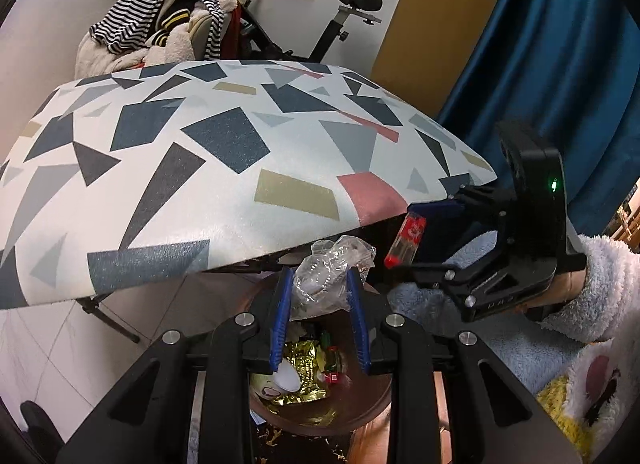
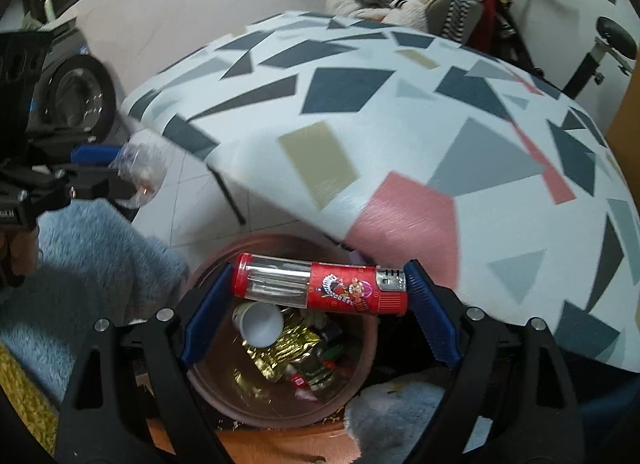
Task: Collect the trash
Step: 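Carry the lighter and plastic wrapper over the brown bin and release both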
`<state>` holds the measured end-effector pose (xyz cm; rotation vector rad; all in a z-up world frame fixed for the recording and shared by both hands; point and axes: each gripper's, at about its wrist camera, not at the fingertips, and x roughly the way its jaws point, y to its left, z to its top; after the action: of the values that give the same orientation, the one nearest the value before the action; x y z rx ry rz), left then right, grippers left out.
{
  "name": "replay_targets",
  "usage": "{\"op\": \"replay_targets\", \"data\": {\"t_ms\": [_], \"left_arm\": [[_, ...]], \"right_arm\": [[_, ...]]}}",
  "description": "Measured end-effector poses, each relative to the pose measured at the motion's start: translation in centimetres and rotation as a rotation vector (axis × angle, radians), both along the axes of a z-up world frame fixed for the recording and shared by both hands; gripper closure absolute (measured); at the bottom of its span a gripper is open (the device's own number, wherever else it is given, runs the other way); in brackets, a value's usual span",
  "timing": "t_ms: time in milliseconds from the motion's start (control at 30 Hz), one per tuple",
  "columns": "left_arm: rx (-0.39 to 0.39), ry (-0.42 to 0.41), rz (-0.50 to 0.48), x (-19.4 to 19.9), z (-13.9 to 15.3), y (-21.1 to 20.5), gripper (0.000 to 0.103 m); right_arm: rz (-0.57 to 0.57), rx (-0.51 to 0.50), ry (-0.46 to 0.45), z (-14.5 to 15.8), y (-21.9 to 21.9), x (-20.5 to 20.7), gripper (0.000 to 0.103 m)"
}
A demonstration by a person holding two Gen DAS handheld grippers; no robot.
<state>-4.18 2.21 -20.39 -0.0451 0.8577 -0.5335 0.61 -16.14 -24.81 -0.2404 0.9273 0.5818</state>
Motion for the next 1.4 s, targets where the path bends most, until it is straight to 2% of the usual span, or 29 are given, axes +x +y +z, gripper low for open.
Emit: {"op": "replay_targets", "data": {"t_ms": [333, 400, 433, 900, 1233, 1333, 1400], "left_arm": [[-0.008, 0.003, 0.009, -0.1, 0.0, 0.3, 0.076], [-0.009, 0.004, 0.009, -0.1, 0.0, 0.3, 0.076], [-0.009, 0.006, 0.008, 0.0, 0.0, 0.3, 0.076], [0.026, 0.026, -0.031, 0.2, -1.5, -1.4, 0.076], [0.062, 0.066, -0.070, 1.1, -3.5, -3.3, 0.076], [0.063, 0.077, -0.072, 1.3, -4.1, -3.6, 0.073], [0.053, 0.076, -0.069, 1.2, -4.2, -3.7, 0.059]], "right_arm": [[0.027, -0.025, 0.039, -0.9, 1.6, -0.4, 0.018], [0.018, -0.018, 0.031, -0.6, 1.5, -0.3, 0.010], [0.013, -0.014, 0.026, -0.5, 1.4, -0.3, 0.010], [-0.140, 0.034, -0.057, 3.2, -2.8, 2.1, 0.009], [-0.182, 0.049, -0.075, 4.3, -5.1, 2.8, 0.009], [-0.192, 0.052, -0.076, 4.4, -5.6, 2.9, 0.009], [-0.195, 0.053, -0.076, 4.4, -5.7, 2.8, 0.009]]}}
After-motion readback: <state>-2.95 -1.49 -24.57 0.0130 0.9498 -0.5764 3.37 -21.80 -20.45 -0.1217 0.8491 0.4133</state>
